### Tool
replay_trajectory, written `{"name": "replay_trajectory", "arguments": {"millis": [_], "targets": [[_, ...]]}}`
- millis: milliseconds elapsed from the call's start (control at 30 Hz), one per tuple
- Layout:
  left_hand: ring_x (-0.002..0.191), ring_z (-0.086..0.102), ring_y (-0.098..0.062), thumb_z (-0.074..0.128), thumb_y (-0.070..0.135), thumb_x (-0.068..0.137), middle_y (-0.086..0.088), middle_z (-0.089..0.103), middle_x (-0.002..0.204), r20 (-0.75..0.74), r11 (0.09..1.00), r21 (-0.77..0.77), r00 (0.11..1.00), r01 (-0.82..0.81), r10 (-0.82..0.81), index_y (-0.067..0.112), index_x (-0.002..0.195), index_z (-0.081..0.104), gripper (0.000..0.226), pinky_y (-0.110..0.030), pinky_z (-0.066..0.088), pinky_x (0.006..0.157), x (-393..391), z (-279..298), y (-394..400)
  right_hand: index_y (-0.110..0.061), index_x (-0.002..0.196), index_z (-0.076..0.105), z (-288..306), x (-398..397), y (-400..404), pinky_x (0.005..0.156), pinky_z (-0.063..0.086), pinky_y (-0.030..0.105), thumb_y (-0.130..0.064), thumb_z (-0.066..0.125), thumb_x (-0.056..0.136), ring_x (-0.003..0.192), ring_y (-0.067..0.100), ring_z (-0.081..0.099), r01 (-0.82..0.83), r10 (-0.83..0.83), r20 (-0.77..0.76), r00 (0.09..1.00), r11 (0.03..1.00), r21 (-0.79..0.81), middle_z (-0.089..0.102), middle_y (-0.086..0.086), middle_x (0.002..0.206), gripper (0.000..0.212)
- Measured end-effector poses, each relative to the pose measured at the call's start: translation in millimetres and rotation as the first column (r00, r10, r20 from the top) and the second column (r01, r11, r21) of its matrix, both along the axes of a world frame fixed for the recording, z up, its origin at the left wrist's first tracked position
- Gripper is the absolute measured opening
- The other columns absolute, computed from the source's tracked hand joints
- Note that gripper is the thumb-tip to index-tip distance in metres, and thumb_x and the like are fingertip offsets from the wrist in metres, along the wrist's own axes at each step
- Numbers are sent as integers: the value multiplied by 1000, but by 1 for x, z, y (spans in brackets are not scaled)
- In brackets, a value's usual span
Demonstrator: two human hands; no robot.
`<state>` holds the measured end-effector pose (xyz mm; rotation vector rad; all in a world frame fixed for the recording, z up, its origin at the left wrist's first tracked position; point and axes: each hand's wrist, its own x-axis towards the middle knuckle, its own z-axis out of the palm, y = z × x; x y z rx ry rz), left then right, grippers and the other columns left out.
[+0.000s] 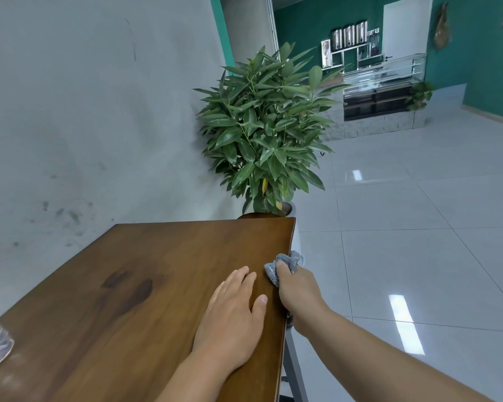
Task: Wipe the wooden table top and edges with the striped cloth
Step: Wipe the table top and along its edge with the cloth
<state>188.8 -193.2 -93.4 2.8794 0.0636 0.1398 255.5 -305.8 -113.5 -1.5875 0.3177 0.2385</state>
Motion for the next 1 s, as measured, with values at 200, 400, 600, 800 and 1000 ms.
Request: {"name": "replay_trajectory", "arguments": {"millis": [200,400,600,800,1000], "targets": [[144,1,0,23,49,101,19,6,158,2,1000,4,1000,19,-19,33,152,15,54,-24,4,119,0,1,-1,-8,122,55,6,25,2,87,50,41,-41,39,102,93,23,57,20,-20,-23,1000,1000,1,59,6,96,41],[144,0,1,22,49,101,19,4,158,-5,999,19,1000,28,-28,33,152,13,55,-23,3,117,-13,3,1,-11,120,57,1,15,3,85,50,38,-42,37,102,91,21,58,16,-16,-10,1000,1000,-11,60,5,97,41],[145,0,0,21,51,100,20,3,158,-21,1000,11,1000,14,-14,35,152,11,55,-26,6,120,-17,5,-2,-26,95,53,-9,-16,1,86,50,35,-40,36,104,84,13,57,-13,15,73,997,1000,-28,59,-5,89,24],[145,1,0,22,50,100,20,5,158,-3,1000,18,1000,11,-11,35,152,13,55,-23,3,117,-12,3,-2,-13,109,57,-3,1,2,85,51,37,-40,37,103,88,19,58,0,2,43,999,998,-58,61,4,96,34],[145,0,0,22,48,101,18,5,159,-2,999,13,1000,31,-30,31,153,13,55,-25,4,120,-17,4,-2,-6,125,56,3,16,4,94,51,44,-41,39,101,100,26,60,2,-1,7,1000,996,-85,63,12,110,46]]}}
